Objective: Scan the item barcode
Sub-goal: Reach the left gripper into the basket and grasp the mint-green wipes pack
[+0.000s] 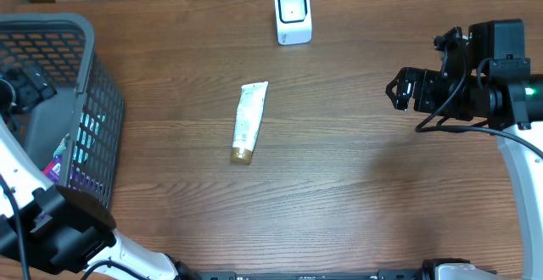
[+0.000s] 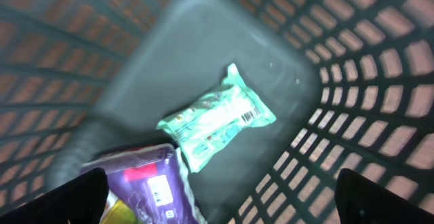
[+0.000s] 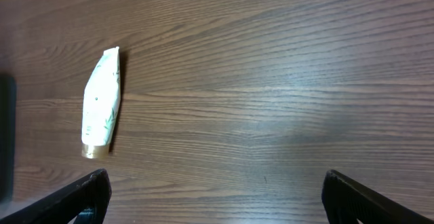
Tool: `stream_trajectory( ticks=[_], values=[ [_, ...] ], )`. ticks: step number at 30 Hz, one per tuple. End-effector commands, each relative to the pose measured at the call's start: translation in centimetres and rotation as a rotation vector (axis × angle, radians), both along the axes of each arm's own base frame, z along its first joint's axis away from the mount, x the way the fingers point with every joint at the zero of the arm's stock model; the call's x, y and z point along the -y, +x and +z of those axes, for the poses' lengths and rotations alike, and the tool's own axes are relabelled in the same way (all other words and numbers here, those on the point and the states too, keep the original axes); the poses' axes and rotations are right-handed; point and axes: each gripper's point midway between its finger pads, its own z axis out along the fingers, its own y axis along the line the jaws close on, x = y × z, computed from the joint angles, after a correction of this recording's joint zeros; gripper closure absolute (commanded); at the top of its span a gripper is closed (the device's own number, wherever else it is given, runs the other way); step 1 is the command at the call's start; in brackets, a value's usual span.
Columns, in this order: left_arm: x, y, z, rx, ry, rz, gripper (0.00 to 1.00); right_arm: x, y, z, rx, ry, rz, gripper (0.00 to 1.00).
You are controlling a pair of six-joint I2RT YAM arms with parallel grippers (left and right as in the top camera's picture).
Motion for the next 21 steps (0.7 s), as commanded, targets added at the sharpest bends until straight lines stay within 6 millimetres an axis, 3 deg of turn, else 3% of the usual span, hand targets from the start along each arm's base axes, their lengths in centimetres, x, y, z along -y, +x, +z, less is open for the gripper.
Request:
stream_trajectory(
  ticks=[1,8,13,15,21],
  values=[
    [2.6,1.4,-3.0,0.031,-0.089,-0.219,0.07,-0.3,0.5,1.0,0.036,0.013,0.002,0.0],
    [1.4,2.1,-8.2,0.031,-0.052,-0.215,0.1,-0.3,0.5,1.0,0.035,0.013,0.002,0.0],
    [1.6,3.8,-11.4,0.112,-0.032,-0.269,0.1,-0.3,0.5,1.0,0.035,0.012,0.002,0.0],
    [1.2,3.4,-13.1,0.092,-0.001,-0.266,0.1,-0.3,0.5,1.0,0.036,0.012,0.002,0.0],
    [1.6,2.4,-15.5,0.06,0.001,-0.285,0.1,-0.3,0.6,1.1,0.041,0.012,0.003,0.0]
  ],
)
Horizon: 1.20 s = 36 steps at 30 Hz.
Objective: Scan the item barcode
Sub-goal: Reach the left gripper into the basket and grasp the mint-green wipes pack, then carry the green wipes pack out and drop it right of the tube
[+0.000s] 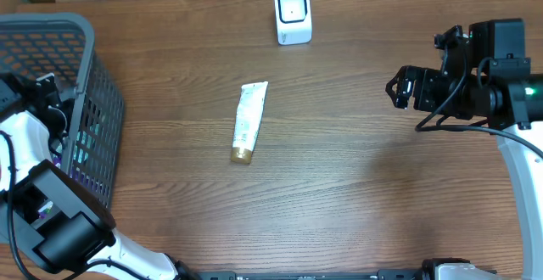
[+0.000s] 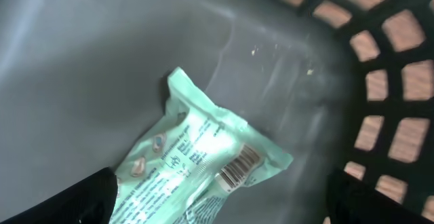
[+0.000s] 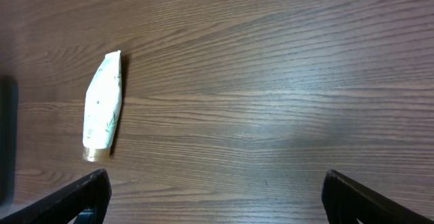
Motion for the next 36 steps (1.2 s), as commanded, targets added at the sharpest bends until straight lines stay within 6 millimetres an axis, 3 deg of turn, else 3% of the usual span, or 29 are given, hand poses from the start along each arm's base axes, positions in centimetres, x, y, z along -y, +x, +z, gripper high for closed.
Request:
stream_trajectory(
  ticks=[1,9,17,18,20,21,26,28,30,34,36],
  values=[
    [0.3,-0.6,-1.0,-0.029,0.032,-0.037,0.1,-0.2,0.4,1.0,0.029,0.009,0.005,0.0],
    [-0.4,-2.1,-3.2,-0.082,0.086,-0.004,0.14,-0.2,0.4,1.0,0.031,0.01,0.005,0.0],
    [-0.5,-2.0,-3.3,-0.073,0.09,0.009,0.46,-0.2,0.4,1.0,0.031,0.01,0.005,0.0],
    [-0.4,-2.0,-3.4,-0.073,0.085,0.016,0.46,-0.2,0.4,1.0,0.031,0.01,0.005,0.0],
    [-0.2,-1.9,-3.7,-0.06,0.066,0.029,0.29,-0.2,0.4,1.0,0.031,0.01,0.005,0.0],
    [0.0,-1.9,-3.9,-0.053,0.06,0.03,0.26,-0.2,0.4,1.0,0.031,0.01,0.005,0.0],
    [0.3,-2.0,-4.4,-0.05,0.051,0.026,0.3,-0.2,0.4,1.0,0.032,0.01,0.005,0.0],
    [0.2,-1.9,-4.3,-0.046,0.054,0.026,0.42,-0.2,0.4,1.0,0.031,0.01,0.005,0.0],
    [0.1,-1.9,-4.3,-0.042,0.053,0.037,0.69,-0.2,0.4,1.0,0.032,0.01,0.005,0.0],
    [-0.3,-1.3,-3.6,-0.016,0.039,0.1,0.76,-0.2,0.6,1.1,0.039,0.01,0.005,0.0],
    [-0.8,-0.7,-1.9,-0.003,0.048,0.105,0.85,-0.3,0.5,1.1,0.038,0.01,0.005,0.0]
  ],
)
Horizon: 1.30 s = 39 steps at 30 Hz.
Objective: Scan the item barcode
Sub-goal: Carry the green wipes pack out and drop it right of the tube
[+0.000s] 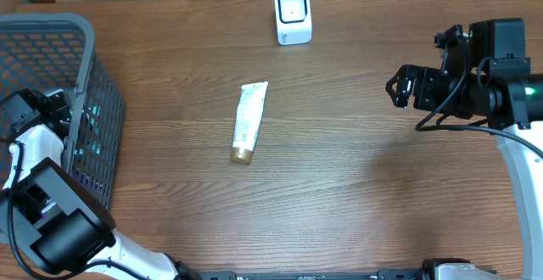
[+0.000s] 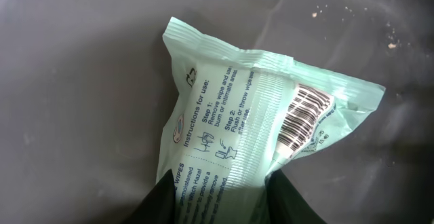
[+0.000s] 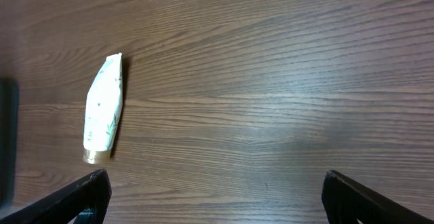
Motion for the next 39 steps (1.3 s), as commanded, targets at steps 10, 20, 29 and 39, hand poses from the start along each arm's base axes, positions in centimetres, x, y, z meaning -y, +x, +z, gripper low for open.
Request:
stream_trajectory(
  ticks=[10,20,29,39],
  values=[
    [-1.6,2.4,22.8,0.2,0.104,0.073,0.96,-0.2,0.4,1.0,0.03,0.01,0.005,0.0],
    [11.5,-0.8,39.2,0.493,0.082,-0.163,0.95,-0.3,0.7,1.2,0.046,0.011,0.005,0.0],
    [28.1,1.7,33.6,0.306,-0.186,-0.487,0.96,-0.3,0.7,1.2,0.048,0.011,0.005,0.0],
    [46.1,5.6,15.3,-0.119,-0.378,-0.646,0.91,-0.3,0.7,1.2,0.048,0.01,0.005,0.0]
  ],
)
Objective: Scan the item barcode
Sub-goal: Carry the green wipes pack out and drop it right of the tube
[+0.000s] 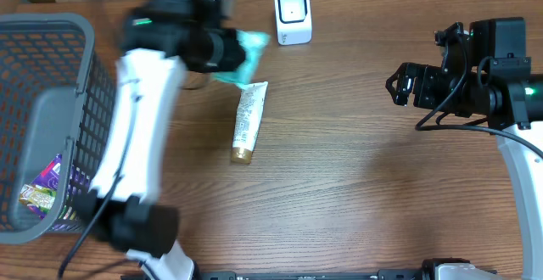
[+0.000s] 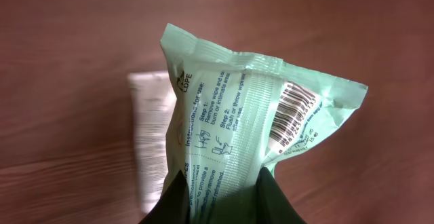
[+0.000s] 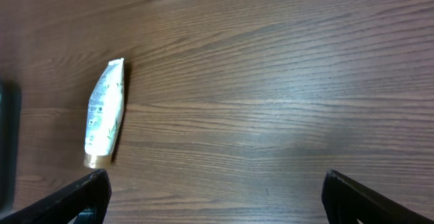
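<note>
My left gripper (image 2: pixel 217 207) is shut on a mint-green wipes packet (image 2: pixel 244 122), its barcode (image 2: pixel 296 119) facing the wrist camera. In the overhead view the packet (image 1: pixel 243 55) hangs above the table, just left of the white scanner (image 1: pixel 293 14) at the back edge. A white tube with a gold cap (image 1: pixel 249 120) lies on the wood right under the packet, and shows in the right wrist view as the tube (image 3: pixel 104 112). My right gripper (image 3: pixel 215 193) is open above bare wood at the right side (image 1: pixel 405 89).
A dark mesh basket (image 1: pixel 81 76) stands at the left, with a purple pack and another wrapper (image 1: pixel 38 191) in its near corner. The scanner's lower edge shows at the top of the right wrist view.
My left gripper, shut on the green packet at the basket floor, now holds it over the table beside the scanner, above the tube. The right arm has not moved.
First my left gripper was open high inside the basket over the green packet and a purple pack. Then it was lower, open around the packet. Then it was shut on the packet at the basket bottom. Now the packet hangs near the scanner.
</note>
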Tool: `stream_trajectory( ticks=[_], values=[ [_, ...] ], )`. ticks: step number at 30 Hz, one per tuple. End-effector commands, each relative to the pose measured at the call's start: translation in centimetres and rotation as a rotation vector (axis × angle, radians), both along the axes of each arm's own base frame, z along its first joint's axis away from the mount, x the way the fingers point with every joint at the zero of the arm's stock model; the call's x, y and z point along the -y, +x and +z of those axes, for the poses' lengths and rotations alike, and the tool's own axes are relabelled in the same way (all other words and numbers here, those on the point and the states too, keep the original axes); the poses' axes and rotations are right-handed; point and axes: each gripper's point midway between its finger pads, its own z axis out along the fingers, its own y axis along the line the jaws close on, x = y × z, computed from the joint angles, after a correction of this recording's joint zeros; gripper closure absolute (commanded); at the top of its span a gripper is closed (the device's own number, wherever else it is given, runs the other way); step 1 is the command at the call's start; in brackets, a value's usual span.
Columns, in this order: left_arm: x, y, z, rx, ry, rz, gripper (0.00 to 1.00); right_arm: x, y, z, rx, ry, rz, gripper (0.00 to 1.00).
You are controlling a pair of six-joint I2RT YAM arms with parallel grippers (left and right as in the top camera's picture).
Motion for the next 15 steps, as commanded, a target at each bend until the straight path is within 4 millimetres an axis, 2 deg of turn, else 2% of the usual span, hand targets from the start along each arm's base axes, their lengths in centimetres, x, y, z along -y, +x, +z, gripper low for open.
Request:
stream_trajectory(
  ticks=[1,2,4,7,9,12,15],
  values=[
    [5.7,-0.5,-5.8,-0.148,-0.001,-0.046,0.91,-0.2,0.3,1.0,0.03,0.008,0.007,0.0],
    [7.3,-0.7,-8.4,-0.199,0.016,-0.069,0.9,-0.2,0.3,1.0,0.03,0.008,0.007,0.0],
    [8.7,-1.1,-11.8,-0.264,0.046,-0.097,0.9,-0.2,0.3,1.0,0.03,0.008,0.007,0.0],
    [9.9,-2.0,-16.5,-0.37,0.09,-0.115,0.88,-0.2,0.3,1.0,0.03,0.008,0.007,0.0],
    [9.9,-2.7,-18.9,-0.431,0.112,-0.119,0.73,-0.2,0.3,1.0,0.03,0.008,0.007,0.0],
    [10.1,-3.1,-19.3,-0.464,0.096,-0.118,0.47,-0.2,0.4,1.0,0.031,0.008,0.007,0.0],
    [10.1,-1.7,-16.3,-0.381,0.071,-0.155,0.41,-0.2,0.4,1.0,0.031,0.008,0.007,0.0]
  ],
)
